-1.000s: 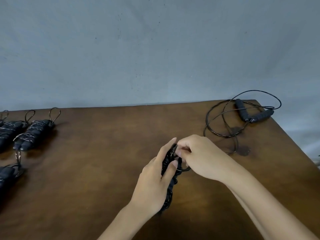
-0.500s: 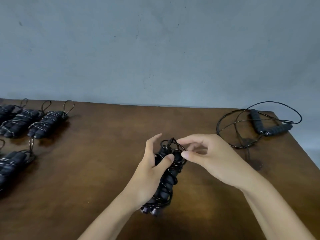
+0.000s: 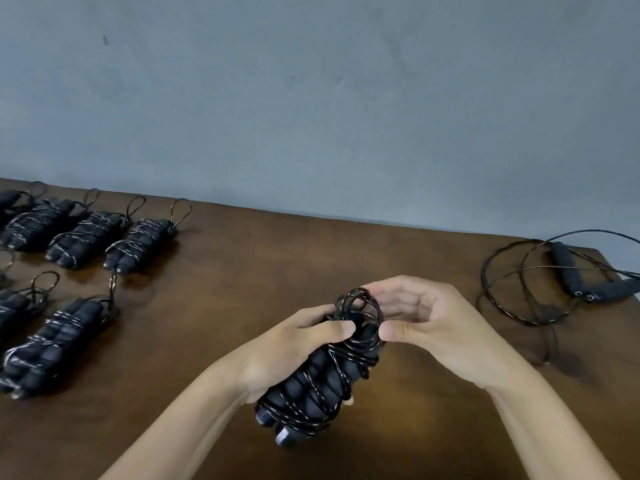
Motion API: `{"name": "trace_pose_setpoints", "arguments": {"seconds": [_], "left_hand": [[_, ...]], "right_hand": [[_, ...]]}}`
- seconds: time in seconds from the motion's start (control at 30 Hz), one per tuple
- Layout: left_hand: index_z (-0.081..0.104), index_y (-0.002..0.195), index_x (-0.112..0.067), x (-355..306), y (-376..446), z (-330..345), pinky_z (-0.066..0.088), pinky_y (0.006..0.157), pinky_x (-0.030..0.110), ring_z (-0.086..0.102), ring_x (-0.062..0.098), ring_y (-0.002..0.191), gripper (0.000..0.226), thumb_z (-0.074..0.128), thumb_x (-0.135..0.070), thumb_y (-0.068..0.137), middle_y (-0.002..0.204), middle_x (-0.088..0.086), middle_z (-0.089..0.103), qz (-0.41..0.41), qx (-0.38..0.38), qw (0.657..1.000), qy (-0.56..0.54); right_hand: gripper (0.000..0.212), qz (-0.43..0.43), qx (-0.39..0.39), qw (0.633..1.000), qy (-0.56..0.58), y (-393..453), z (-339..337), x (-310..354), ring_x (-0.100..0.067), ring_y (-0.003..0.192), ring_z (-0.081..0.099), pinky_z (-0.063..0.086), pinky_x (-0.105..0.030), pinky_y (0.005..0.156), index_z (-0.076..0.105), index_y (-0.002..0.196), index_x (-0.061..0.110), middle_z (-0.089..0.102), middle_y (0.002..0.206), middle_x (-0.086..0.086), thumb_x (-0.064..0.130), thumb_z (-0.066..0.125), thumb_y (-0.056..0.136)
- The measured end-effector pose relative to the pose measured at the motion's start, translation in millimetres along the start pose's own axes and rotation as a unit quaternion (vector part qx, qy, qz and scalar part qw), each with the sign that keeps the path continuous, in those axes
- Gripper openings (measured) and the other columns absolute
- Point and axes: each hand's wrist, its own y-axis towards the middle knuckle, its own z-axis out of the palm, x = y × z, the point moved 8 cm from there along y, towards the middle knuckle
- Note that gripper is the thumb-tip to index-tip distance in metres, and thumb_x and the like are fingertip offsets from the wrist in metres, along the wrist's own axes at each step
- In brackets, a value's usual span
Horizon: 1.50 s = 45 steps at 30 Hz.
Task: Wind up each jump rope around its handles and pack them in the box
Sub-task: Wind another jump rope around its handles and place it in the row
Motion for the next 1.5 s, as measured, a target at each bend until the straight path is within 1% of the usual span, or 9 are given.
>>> {"name": "trace_pose_setpoints", "arguments": {"seconds": [0.17,0.43,0.57,0.67,0.77,0.9,1.1,1.3,1.5], "left_hand": [[0.063,0.131,-0.022,2,-22,-31,0.059,0.083,0.049,0.072,0.038,0.083,0.031,0.061,-0.034,0.103,0.111,0.023,0.073,-0.021,0.011,1.0,-0.018],[0.06,0.134,-0.01,3,-46,-85,0.055,0.093,0.061,0.071,0.045,0.092,0.044,0.066,-0.035,0.098,0.114,0.032,0.07,-0.019,-0.022,0.998,-0.063],[0.065,0.125,-0.011,4,-59,-104,0.047,0.103,0.071,0.07,0.045,0.096,0.031,0.063,-0.032,0.101,0.117,0.03,0.071,-0.017,-0.027,0.998,-0.058],[0.074,0.11,-0.02,0,-69,-117,0.049,0.103,0.064,0.07,0.046,0.099,0.021,0.062,-0.033,0.098,0.123,0.031,0.068,-0.009,-0.037,0.998,-0.048],[0.065,0.126,-0.009,5,-76,-131,0.052,0.102,0.065,0.069,0.052,0.105,0.036,0.064,-0.036,0.101,0.121,0.03,0.069,-0.011,-0.024,0.996,-0.081],[0.058,0.135,-0.006,10,-84,-153,0.053,0.1,0.064,0.068,0.055,0.106,0.048,0.068,-0.037,0.099,0.125,0.033,0.067,-0.005,-0.041,0.993,-0.108],[0.061,0.129,-0.002,12,-94,-175,0.047,0.106,0.067,0.06,0.058,0.119,0.051,0.066,-0.04,0.097,0.125,0.032,0.067,0.014,-0.046,0.997,-0.062],[0.063,0.132,-0.012,10,-107,-190,0.047,0.108,0.065,0.062,0.053,0.121,0.036,0.053,-0.035,0.107,0.128,0.029,0.067,0.025,-0.027,0.999,-0.037],[0.063,0.133,-0.013,10,-114,-204,0.045,0.111,0.064,0.063,0.048,0.124,0.036,0.057,-0.037,0.107,0.13,0.024,0.068,0.027,-0.033,0.998,-0.054]], "right_hand": [[0.017,-0.008,-0.079,0.997,0.023,26,28,10,-0.018,0.094,0.075,0.056,-0.032,0.088,0.073,0.092,0.009,0.079,0.097,0.0,0.009,0.083,0.079],[0.029,-0.002,-0.078,0.995,-0.069,44,88,27,-0.005,0.105,0.067,0.048,-0.029,0.093,0.064,0.12,0.043,0.07,0.115,0.02,0.022,0.064,0.099],[0.018,-0.006,-0.138,0.989,-0.054,54,98,34,-0.009,0.092,0.07,0.047,-0.022,0.083,0.071,0.101,0.031,0.074,0.102,0.015,0.017,0.074,0.09],[0.013,-0.002,-0.21,0.976,-0.062,59,106,36,-0.008,0.086,0.07,0.049,-0.02,0.075,0.072,0.084,0.028,0.076,0.091,0.014,0.018,0.081,0.084],[0.011,-0.017,-0.255,0.96,-0.114,64,118,44,-0.003,0.086,0.071,0.053,-0.02,0.076,0.072,0.08,0.029,0.075,0.087,0.02,0.025,0.082,0.083],[0.012,-0.039,-0.226,0.963,-0.139,73,144,55,-0.004,0.089,0.07,0.051,-0.017,0.075,0.07,0.09,0.033,0.074,0.092,0.019,0.045,0.07,0.088],[0.01,0.031,-0.255,0.961,0.106,84,163,42,-0.023,0.097,0.071,0.058,-0.032,0.088,0.07,0.082,0.015,0.078,0.096,-0.001,0.018,0.078,0.087],[0.012,0.007,-0.254,0.965,0.058,91,182,53,-0.01,0.077,0.065,0.054,-0.021,0.075,0.073,0.091,0.021,0.074,0.094,0.006,0.011,0.077,0.088],[0.018,-0.012,-0.264,0.964,0.002,100,200,60,-0.011,0.092,0.066,0.052,-0.019,0.081,0.076,0.088,0.026,0.073,0.095,0.009,0.008,0.074,0.09]]}}
